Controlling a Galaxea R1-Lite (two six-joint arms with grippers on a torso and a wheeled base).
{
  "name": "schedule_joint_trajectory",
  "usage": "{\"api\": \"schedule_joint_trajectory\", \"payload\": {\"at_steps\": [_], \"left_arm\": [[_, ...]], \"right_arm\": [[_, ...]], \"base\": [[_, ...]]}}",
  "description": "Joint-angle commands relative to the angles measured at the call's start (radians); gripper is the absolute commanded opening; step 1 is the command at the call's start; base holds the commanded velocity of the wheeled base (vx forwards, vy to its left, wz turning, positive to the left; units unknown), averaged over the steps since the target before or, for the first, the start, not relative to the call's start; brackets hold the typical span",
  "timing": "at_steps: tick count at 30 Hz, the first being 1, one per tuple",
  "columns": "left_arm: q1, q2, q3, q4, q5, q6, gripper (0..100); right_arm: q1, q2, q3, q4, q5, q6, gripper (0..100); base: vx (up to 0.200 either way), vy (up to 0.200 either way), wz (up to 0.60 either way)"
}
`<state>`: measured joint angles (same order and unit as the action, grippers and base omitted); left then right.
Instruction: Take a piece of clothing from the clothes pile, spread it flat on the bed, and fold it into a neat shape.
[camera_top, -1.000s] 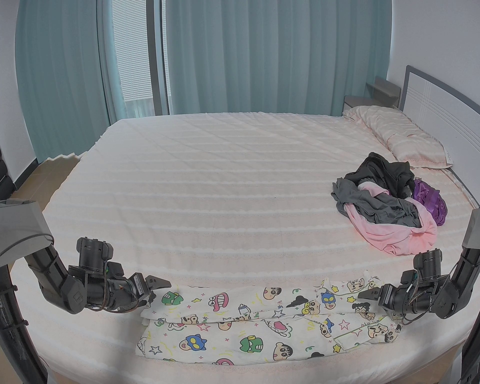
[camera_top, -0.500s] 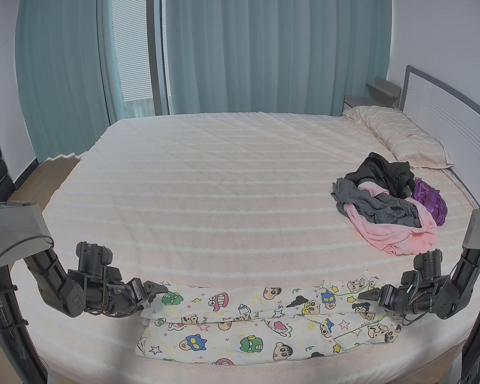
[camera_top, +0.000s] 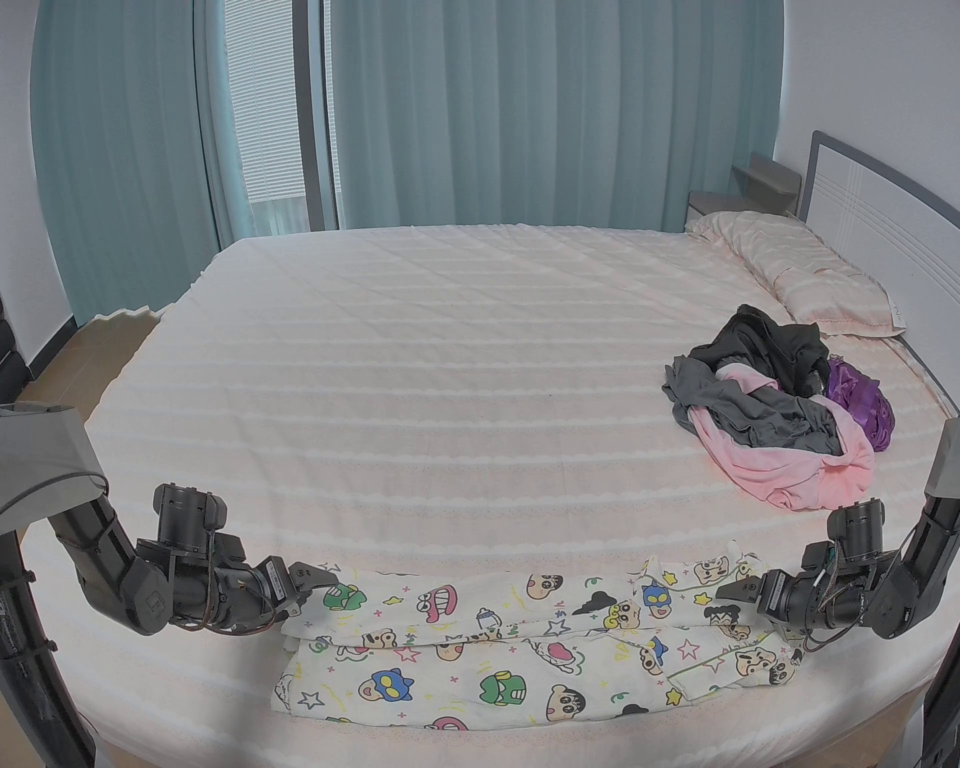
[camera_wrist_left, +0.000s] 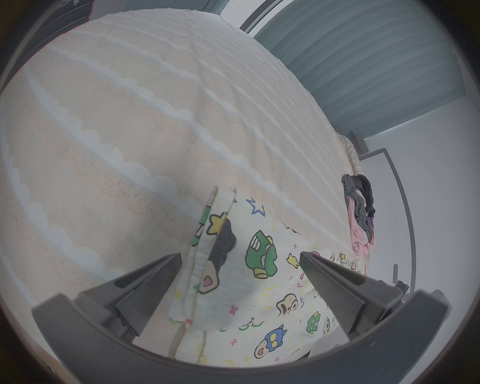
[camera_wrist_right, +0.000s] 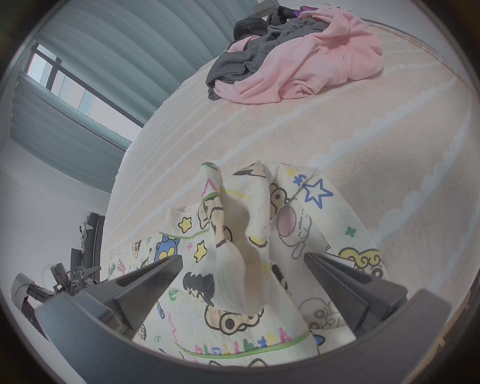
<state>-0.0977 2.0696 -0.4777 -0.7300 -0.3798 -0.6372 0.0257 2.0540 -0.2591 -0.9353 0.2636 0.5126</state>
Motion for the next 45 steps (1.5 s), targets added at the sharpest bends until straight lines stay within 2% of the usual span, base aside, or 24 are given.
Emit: {"api": "schedule_joint_trajectory", "payload": {"at_steps": [1,12,13,36,37,45], "left_arm": [[-0.002,-0.019,0.005,0.001,-0.002,-0.001,100],[-0.024,0.003,-0.004,0.000,-0.002,-0.002,100],[-0.020,0.004,-0.004,0.000,-0.002,-0.001,0],[-0.016,-0.008,-0.007,-0.006,0.004,-0.006,0],[-0.016,-0.008,-0.009,-0.006,0.004,-0.006,0],[-0.016,-0.009,-0.010,-0.014,0.004,-0.006,0]], "right_arm": [[0.000,0.001,0.000,0.000,0.000,0.000,100],[0.006,0.001,0.001,0.000,0.000,0.001,100],[0.006,0.001,0.000,0.000,0.000,0.001,100],[0.008,0.052,-0.038,0.000,0.002,0.004,100],[0.008,0.069,-0.052,0.000,0.002,0.004,0],[0.008,0.067,-0.065,-0.002,0.002,0.006,0]], "base": [[0.000,0.000,0.00],[0.000,0.000,0.00],[0.000,0.000,0.00],[0.000,0.000,0.00],[0.000,0.000,0.00],[0.000,0.000,0.00]]}}
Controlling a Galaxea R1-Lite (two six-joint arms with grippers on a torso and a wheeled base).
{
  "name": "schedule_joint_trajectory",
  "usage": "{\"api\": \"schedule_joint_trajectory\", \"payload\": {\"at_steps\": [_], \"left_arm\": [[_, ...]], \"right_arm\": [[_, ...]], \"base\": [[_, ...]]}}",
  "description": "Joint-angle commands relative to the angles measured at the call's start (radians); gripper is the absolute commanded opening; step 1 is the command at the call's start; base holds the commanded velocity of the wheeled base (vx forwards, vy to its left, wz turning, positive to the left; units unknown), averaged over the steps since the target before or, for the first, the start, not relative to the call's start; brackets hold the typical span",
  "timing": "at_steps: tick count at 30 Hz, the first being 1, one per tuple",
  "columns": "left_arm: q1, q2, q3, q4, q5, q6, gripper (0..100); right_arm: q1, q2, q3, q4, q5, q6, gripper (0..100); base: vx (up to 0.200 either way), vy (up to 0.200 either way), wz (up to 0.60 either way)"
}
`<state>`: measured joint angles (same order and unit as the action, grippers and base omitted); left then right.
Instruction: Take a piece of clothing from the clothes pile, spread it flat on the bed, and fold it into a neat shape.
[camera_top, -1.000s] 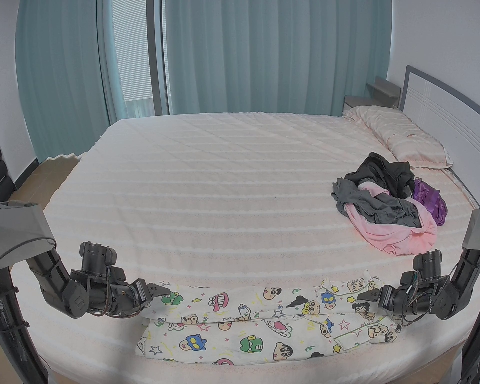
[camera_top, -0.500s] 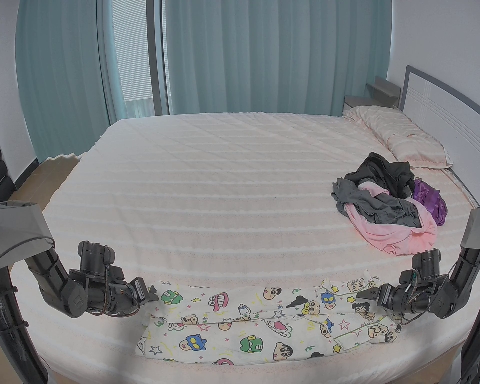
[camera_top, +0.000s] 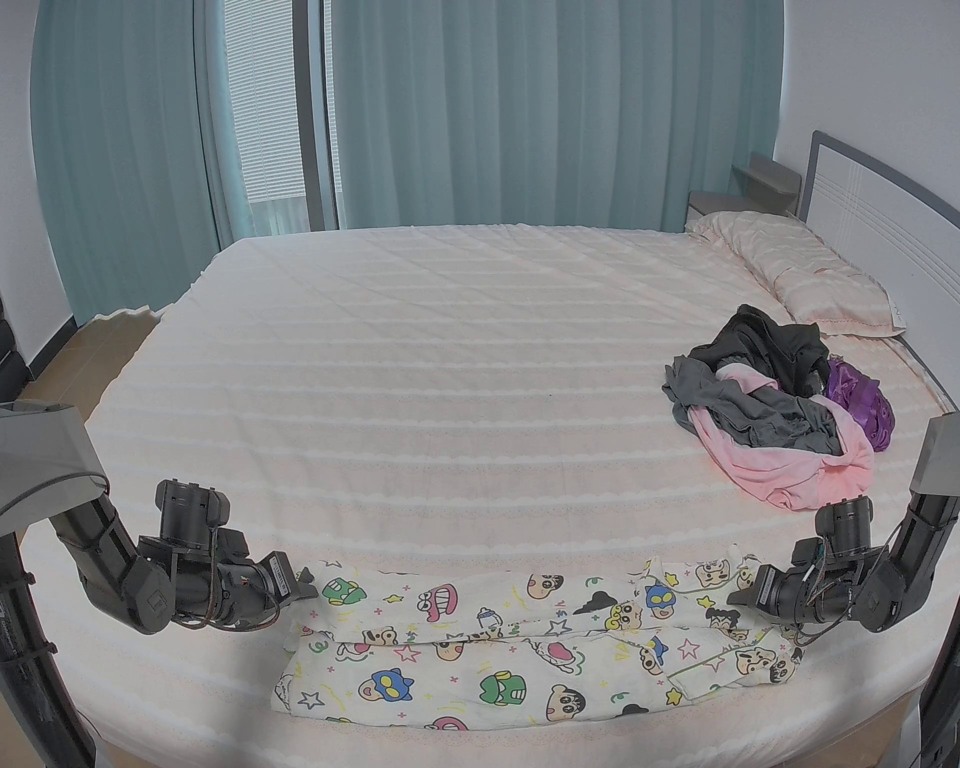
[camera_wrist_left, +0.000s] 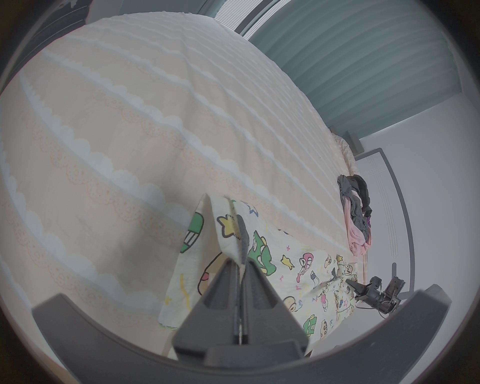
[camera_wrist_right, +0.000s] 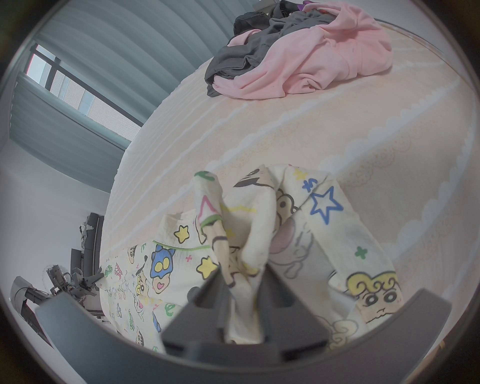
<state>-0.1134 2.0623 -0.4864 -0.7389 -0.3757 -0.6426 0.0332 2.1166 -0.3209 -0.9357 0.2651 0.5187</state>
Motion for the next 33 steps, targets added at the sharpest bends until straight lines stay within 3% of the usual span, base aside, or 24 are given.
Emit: {"api": "schedule_joint_trajectory", "payload": {"at_steps": [1,7,12,20,29,33], "left_arm": [[0.000,-0.002,-0.001,-0.010,0.000,0.000,0],[0.000,-0.011,-0.012,-0.022,0.001,-0.003,0],[0.003,-0.016,-0.043,-0.022,0.001,-0.031,0],[0.021,-0.005,-0.087,-0.028,0.008,-0.080,0],[0.038,0.027,-0.081,-0.039,0.008,-0.074,0],[0.037,0.051,-0.055,-0.034,0.006,-0.019,0]], "right_arm": [[0.001,0.003,-0.004,-0.002,0.000,0.001,0],[-0.001,-0.009,-0.012,-0.041,0.000,0.007,0],[0.001,-0.004,-0.003,-0.143,-0.003,0.078,0],[-0.001,0.019,0.005,-0.204,-0.004,0.087,0],[-0.001,0.056,0.013,-0.199,-0.012,0.078,0],[-0.004,0.060,0.037,-0.202,-0.014,0.072,0]], "base": [[0.000,0.000,0.00],[0.000,0.000,0.00],[0.000,0.000,0.00],[0.000,0.000,0.00],[0.000,0.000,0.00],[0.000,0.000,0.00]]}}
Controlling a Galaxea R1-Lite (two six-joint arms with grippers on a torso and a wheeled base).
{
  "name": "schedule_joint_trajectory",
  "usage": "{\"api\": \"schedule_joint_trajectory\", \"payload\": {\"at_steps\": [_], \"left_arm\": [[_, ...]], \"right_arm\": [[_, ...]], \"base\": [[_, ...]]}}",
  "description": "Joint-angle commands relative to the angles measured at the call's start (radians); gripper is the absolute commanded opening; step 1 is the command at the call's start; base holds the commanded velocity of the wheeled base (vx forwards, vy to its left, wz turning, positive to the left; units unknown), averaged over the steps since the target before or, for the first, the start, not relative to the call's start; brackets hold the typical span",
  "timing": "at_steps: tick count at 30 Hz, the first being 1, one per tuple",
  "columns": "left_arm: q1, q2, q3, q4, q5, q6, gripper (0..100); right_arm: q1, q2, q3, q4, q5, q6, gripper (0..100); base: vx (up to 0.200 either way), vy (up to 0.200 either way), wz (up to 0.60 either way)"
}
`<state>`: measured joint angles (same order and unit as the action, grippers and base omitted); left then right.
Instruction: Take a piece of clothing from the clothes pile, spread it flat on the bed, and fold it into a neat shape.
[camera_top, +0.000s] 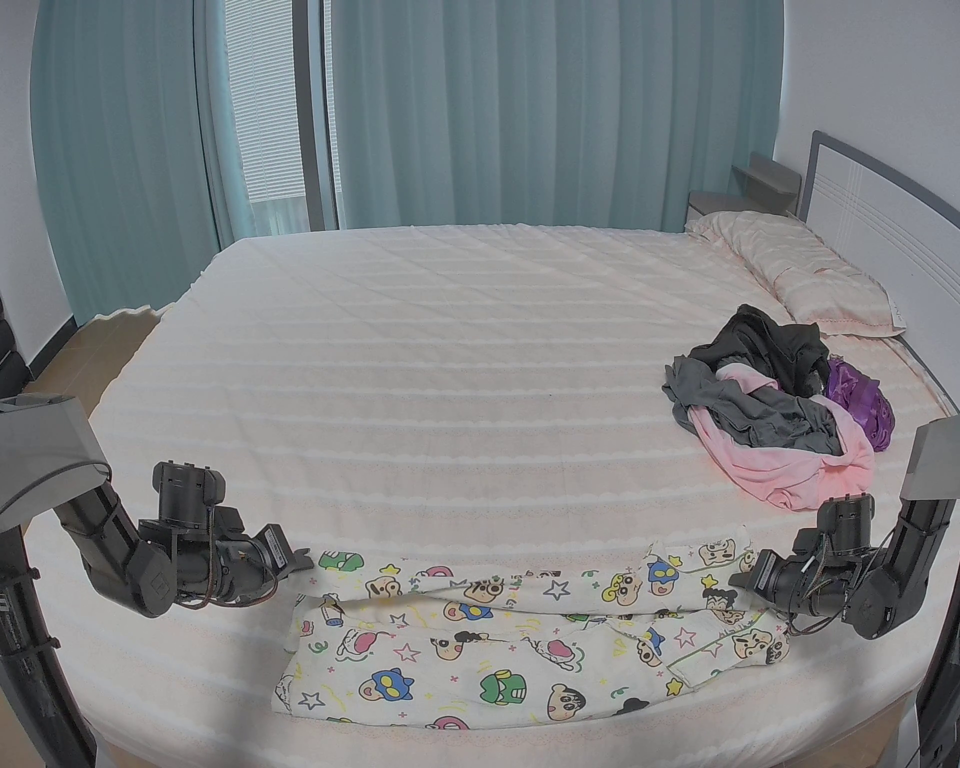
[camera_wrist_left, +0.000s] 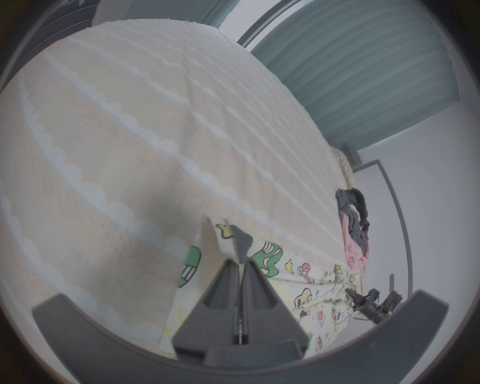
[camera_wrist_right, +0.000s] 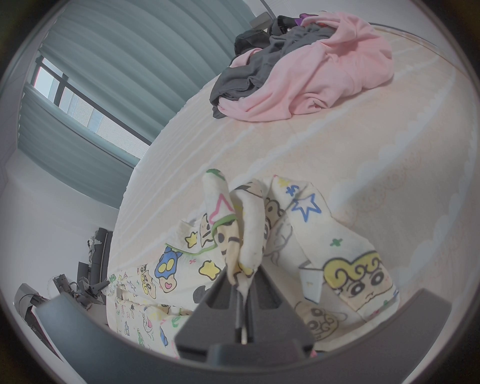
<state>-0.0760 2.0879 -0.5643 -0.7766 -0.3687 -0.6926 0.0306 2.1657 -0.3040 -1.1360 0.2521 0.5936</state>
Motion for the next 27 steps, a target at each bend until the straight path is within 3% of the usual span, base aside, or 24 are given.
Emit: {"api": "schedule_joint_trajectory", "payload": {"at_steps": [1,18,19,20,27], "left_arm": [[-0.001,0.026,0.027,0.003,-0.001,0.034,0],[-0.005,0.015,0.092,-0.003,-0.001,0.076,0],[-0.007,0.014,0.095,-0.003,-0.001,0.077,100],[-0.007,0.014,0.098,-0.003,-0.001,0.077,100],[0.002,-0.006,0.109,-0.003,-0.004,0.074,100]], "right_arm": [[-0.001,0.011,0.023,-0.002,-0.001,-0.003,0],[0.002,0.011,0.066,-0.034,0.001,-0.040,0],[0.003,0.011,0.068,-0.034,0.001,-0.040,0],[0.003,0.013,0.068,-0.034,0.001,-0.040,100],[0.002,-0.009,0.077,-0.036,0.001,-0.038,100]], "base": [[0.000,0.000,0.00],[0.000,0.000,0.00],[0.000,0.000,0.00],[0.000,0.000,0.00],[0.000,0.000,0.00]]}}
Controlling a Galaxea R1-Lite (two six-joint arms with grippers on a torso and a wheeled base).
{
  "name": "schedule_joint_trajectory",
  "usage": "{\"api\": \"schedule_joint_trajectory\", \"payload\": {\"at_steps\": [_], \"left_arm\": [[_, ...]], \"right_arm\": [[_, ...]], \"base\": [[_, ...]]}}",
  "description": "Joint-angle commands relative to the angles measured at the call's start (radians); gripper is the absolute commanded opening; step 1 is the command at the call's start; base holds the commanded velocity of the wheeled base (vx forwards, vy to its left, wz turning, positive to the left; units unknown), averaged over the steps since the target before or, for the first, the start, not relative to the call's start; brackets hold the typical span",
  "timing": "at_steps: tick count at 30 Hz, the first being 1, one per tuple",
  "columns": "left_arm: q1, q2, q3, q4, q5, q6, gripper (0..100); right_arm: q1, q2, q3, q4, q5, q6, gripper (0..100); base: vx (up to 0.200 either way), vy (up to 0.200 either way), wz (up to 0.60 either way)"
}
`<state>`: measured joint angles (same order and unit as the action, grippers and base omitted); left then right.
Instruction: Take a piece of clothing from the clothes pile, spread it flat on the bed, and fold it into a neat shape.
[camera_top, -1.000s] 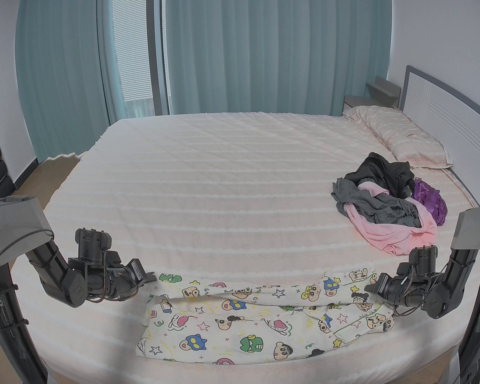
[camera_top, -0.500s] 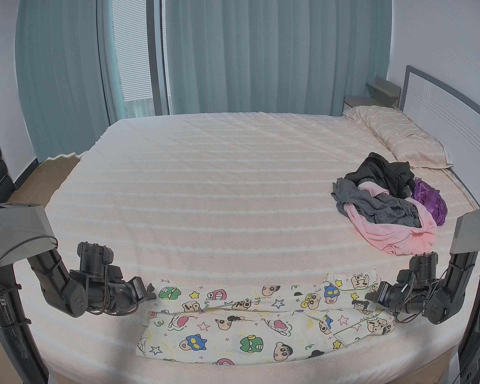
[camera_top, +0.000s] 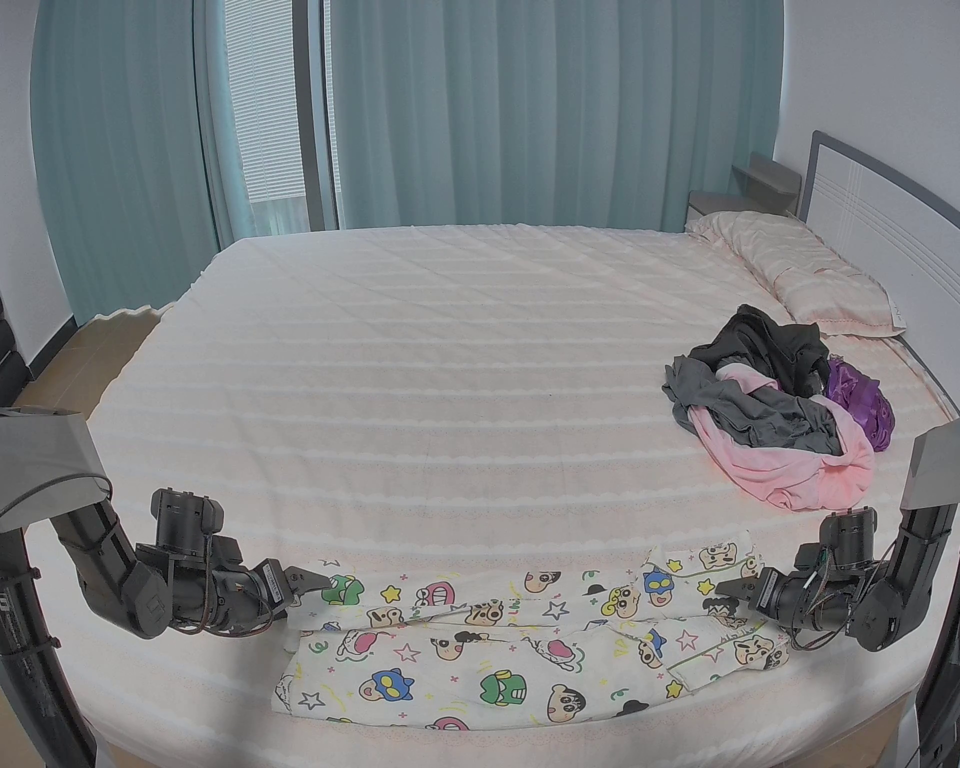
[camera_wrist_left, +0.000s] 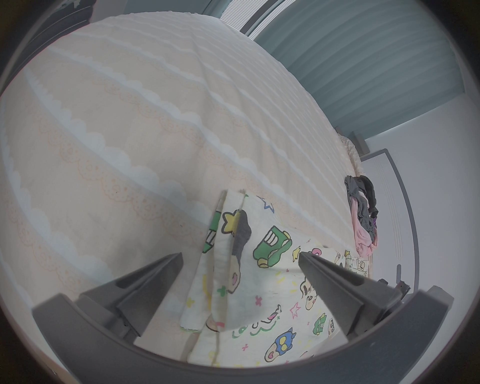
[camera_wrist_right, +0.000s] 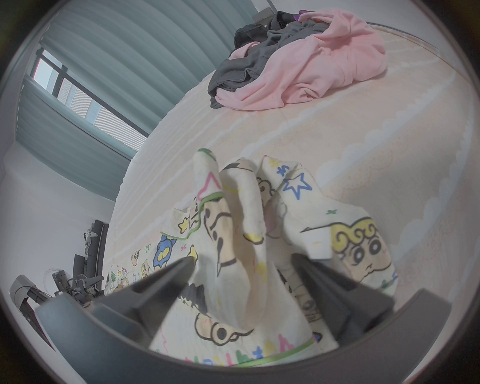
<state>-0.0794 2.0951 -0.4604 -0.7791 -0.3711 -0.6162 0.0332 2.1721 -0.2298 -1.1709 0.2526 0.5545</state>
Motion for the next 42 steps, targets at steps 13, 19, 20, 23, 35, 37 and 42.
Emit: {"api": "schedule_joint_trajectory", "payload": {"at_steps": [13,19,20,23,35,37,42], "left_arm": [[0.084,-0.092,0.029,0.000,-0.045,-0.005,100],[0.124,-0.141,0.029,0.006,-0.092,-0.010,100],[0.124,-0.152,0.029,0.004,-0.094,-0.011,100],[0.118,-0.178,0.034,0.003,-0.094,-0.036,100],[-0.069,-0.190,-0.003,-0.054,-0.006,-0.312,100],[-0.123,-0.148,-0.014,-0.086,0.052,-0.350,100],[-0.204,-0.061,-0.014,-0.132,0.106,-0.358,100]], "right_arm": [[-0.016,-0.112,0.029,-0.001,-0.001,0.009,100],[-0.045,-0.164,0.027,0.000,-0.001,0.007,100],[-0.047,-0.178,0.026,0.000,-0.001,0.007,100],[-0.049,-0.195,0.020,0.000,-0.001,0.009,100],[-0.039,-0.215,-0.003,-0.001,-0.045,0.012,100],[-0.039,-0.215,-0.008,-0.001,-0.052,0.016,100],[-0.036,-0.213,-0.008,-0.001,-0.052,0.016,100]], "base": [[0.000,0.000,0.00],[0.000,0.000,0.00],[0.000,0.000,0.00],[0.000,0.000,0.00],[0.000,0.000,0.00],[0.000,0.000,0.00],[0.000,0.000,0.00]]}}
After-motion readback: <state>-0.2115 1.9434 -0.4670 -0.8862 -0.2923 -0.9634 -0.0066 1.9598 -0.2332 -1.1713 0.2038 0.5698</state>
